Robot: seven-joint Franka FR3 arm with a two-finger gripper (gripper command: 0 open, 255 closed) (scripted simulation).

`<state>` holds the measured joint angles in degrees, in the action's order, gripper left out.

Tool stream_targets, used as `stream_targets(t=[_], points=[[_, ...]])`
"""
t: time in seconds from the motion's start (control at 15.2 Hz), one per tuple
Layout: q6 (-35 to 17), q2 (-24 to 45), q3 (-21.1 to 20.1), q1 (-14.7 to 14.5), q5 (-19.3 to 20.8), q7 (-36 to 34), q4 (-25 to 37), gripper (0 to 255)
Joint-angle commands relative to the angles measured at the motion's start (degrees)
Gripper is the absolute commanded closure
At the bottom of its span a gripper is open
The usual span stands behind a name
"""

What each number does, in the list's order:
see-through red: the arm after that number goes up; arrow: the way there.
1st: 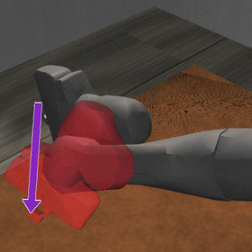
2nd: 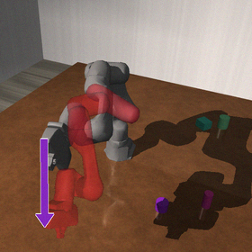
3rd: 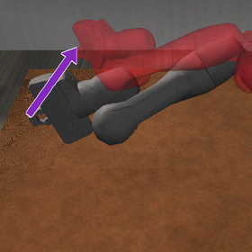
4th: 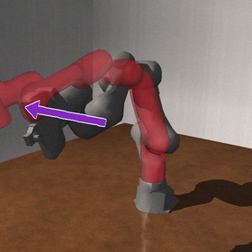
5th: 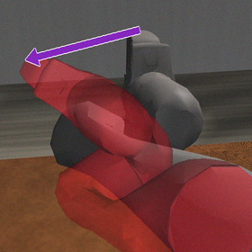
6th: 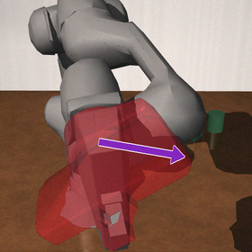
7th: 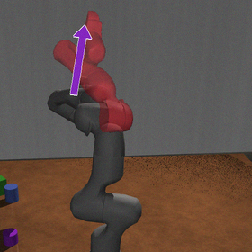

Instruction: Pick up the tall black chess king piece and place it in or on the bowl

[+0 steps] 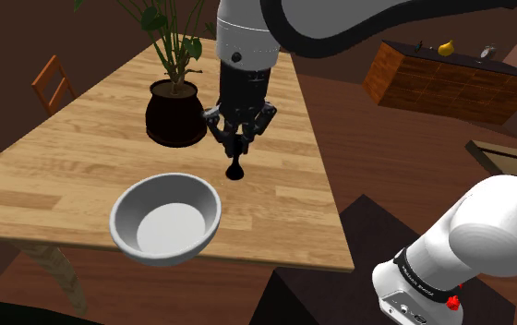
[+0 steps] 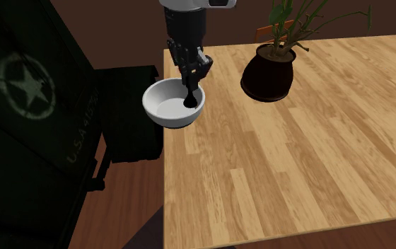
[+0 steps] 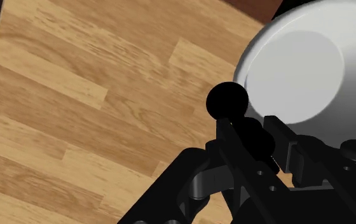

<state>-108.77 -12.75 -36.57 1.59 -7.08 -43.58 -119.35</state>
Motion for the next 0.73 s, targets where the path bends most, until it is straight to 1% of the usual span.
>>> stream_targets(t=[0.0, 0.13, 0.26, 0.4, 0.53, 0.66], points=[[0.8, 4.8, -2.6, -0.1, 2.6, -4.1, 5.0, 255], [1.5, 9.9, -4.7, -0.6, 5.9, -8.0, 9.8, 255], [2.7, 15.5, -6.4, -1.9, 9.8, -12.1, 15.0, 255], [4.3, 21.3, -7.5, -4.0, 13.9, -16.0, 20.7, 255], [6.7, 27.7, -7.8, -7.5, 18.4, -19.8, 27.6, 255], [5.2, 27.7, -7.4, -7.6, 18.5, -19.9, 26.1, 255]])
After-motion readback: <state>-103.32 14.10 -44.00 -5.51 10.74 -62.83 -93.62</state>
